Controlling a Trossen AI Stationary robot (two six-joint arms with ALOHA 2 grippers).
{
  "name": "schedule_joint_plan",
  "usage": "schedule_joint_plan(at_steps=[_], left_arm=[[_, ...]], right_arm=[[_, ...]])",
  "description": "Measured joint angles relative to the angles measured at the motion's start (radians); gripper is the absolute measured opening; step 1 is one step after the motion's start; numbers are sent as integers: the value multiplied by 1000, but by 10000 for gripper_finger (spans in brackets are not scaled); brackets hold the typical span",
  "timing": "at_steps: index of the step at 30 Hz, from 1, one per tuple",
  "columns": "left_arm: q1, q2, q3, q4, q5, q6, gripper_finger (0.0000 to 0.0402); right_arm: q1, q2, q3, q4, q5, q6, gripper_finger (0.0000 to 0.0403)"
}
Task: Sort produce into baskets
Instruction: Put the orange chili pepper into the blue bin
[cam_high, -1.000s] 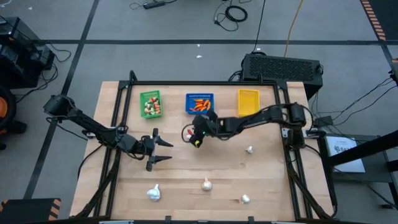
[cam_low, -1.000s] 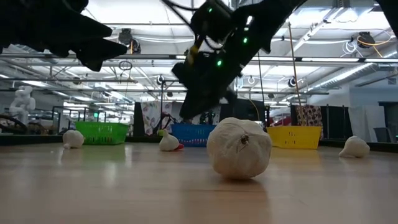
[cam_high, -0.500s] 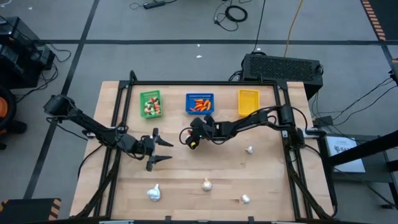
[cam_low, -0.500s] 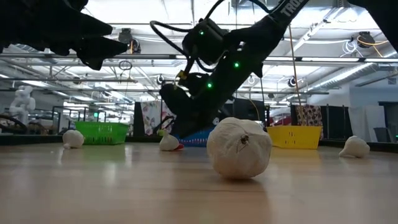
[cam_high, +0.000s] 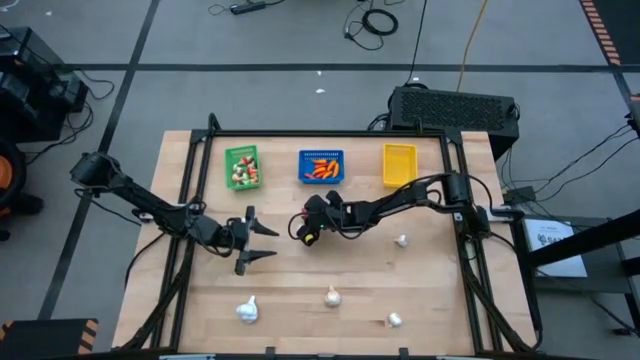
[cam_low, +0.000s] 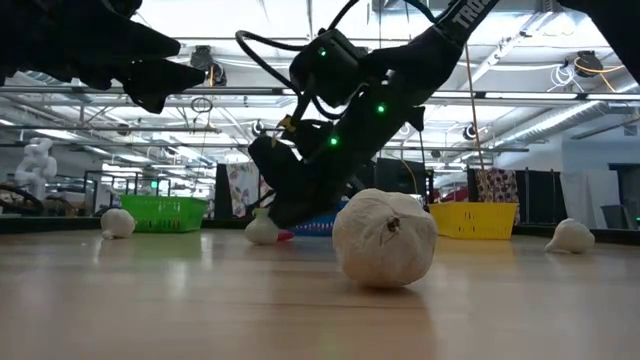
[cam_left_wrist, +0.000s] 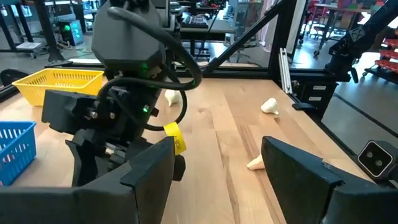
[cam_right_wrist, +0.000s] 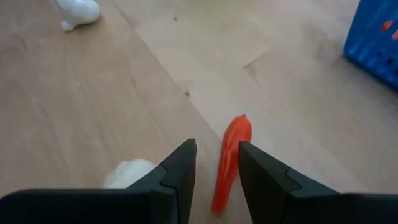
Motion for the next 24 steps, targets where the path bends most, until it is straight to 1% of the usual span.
schedule_joint_plan(at_steps=[18,24], left_arm=[[0,0,0,0,0,0,248],[0,0,0,0,0,0,248]], right_arm=[[3,29,0,-6,4,5,112],[10,29,0,-12,55,-58,108]])
